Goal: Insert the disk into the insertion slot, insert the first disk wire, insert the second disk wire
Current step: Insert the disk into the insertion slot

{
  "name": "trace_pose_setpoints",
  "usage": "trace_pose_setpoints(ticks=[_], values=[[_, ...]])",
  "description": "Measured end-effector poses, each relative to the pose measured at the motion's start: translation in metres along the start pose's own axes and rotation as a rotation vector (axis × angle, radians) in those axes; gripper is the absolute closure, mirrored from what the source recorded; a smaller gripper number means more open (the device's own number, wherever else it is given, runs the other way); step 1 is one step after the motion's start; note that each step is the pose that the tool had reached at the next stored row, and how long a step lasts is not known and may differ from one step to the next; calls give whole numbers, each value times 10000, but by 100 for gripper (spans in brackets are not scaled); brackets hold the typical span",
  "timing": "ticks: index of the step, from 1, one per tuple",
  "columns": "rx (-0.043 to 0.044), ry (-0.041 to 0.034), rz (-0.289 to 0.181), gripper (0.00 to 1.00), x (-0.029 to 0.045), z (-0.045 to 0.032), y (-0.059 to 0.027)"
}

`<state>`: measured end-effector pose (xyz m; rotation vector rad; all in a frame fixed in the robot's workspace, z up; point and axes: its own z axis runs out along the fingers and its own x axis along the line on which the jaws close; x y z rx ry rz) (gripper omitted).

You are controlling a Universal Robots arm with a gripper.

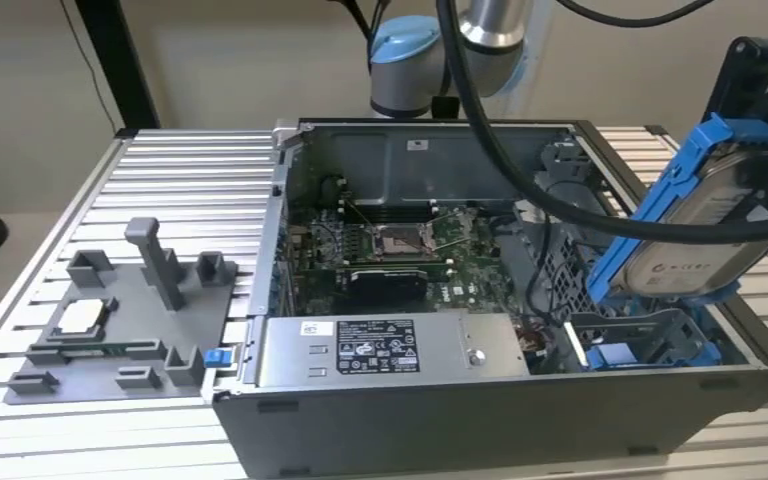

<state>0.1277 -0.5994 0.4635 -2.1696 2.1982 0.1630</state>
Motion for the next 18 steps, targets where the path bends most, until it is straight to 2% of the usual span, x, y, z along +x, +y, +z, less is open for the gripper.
trace_pose_setpoints(ticks=[6,14,18], values=[[-11,2,-103,100,12,36,-18],[-14,-9,-136,100,15,44,-22],[-8,-11,-137,100,20,83,-25]])
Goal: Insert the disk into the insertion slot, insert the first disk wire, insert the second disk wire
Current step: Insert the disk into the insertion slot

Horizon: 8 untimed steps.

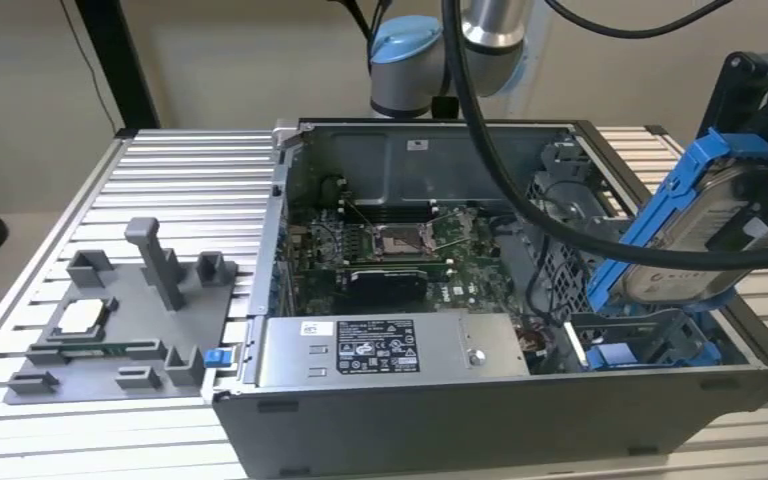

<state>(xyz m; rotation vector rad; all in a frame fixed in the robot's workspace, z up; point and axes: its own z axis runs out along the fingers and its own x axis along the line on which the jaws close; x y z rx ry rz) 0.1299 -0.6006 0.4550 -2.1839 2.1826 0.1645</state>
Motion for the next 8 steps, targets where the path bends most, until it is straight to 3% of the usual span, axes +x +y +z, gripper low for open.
trace_pose_setpoints(ticks=[8], values=[[65,0,-8,100,18,133,-13]])
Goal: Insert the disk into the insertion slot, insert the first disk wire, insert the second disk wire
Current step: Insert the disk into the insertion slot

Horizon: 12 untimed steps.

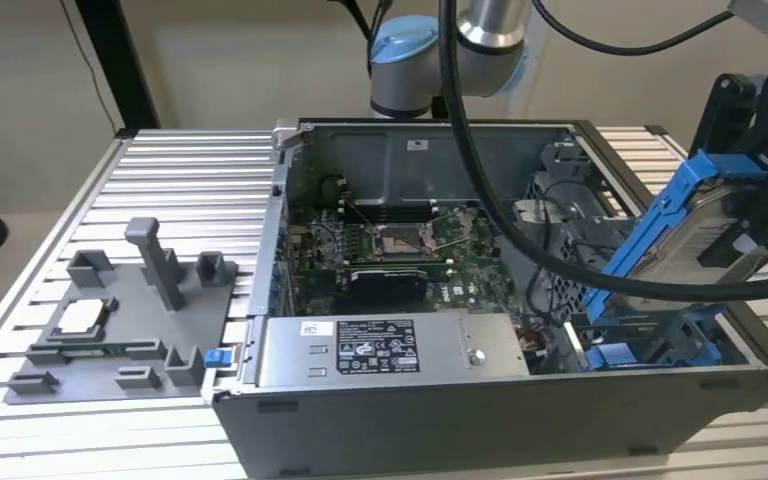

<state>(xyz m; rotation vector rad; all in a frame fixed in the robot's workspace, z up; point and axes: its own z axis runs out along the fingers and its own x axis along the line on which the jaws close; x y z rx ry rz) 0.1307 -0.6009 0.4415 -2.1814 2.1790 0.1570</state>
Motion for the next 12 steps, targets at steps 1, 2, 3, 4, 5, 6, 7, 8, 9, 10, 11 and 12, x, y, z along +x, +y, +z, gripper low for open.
trace_pose_setpoints(ticks=[1,2,3,4,5,6,7,8,9,10,11,12], values=[[21,0,-1,100,2,16,0],[39,-1,-2,100,4,32,-1],[61,-1,-4,100,6,49,-1],[84,-2,-6,100,7,65,-2],[101,-2,-6,100,9,81,-3],[116,-2,11,100,11,98,-3],[127,0,37,100,13,113,-3],[136,0,54,100,14,126,-3],[143,0,59,100,15,138,-4],[151,0,61,100,16,148,-5],[159,-1,63,100,18,161,-5],[169,-1,65,100,19,173,-5]])
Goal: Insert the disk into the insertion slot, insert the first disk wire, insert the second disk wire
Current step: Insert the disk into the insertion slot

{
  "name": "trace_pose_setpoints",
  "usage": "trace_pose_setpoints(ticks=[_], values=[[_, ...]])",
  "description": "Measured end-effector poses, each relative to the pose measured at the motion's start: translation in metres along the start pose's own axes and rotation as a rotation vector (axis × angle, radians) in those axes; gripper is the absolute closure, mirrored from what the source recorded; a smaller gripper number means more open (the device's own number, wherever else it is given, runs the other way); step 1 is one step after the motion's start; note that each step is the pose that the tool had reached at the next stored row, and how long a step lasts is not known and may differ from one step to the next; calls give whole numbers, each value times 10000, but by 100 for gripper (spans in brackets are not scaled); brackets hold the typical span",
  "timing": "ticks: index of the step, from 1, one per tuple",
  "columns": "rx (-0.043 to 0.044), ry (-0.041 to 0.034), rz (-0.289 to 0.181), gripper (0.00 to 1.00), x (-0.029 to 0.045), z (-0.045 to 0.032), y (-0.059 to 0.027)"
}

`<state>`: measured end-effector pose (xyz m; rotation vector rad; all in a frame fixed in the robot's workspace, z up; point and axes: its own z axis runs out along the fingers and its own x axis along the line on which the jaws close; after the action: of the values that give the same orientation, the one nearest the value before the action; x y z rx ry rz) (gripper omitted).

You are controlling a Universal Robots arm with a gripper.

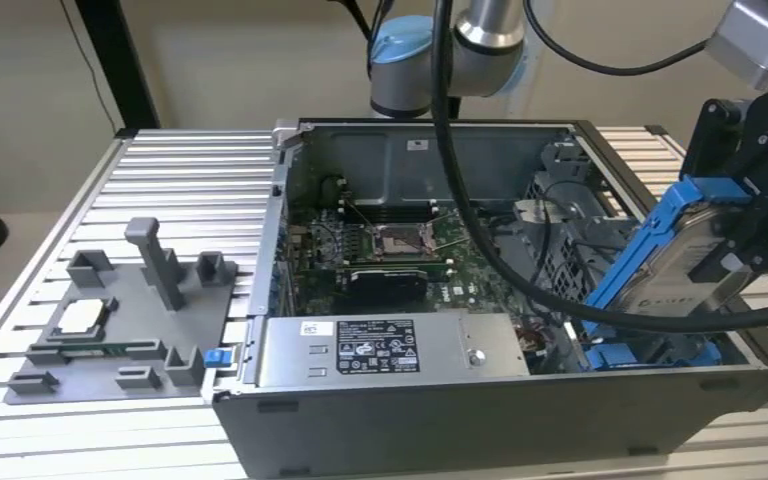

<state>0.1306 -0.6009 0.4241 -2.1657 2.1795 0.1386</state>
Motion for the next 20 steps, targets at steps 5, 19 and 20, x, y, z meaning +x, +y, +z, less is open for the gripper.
trace_pose_setpoints(ticks=[5,19,20], values=[[44,-29,-2,100,5,46,-2],[145,-188,-16,100,5,175,-5],[146,-190,-16,100,6,186,-5]])
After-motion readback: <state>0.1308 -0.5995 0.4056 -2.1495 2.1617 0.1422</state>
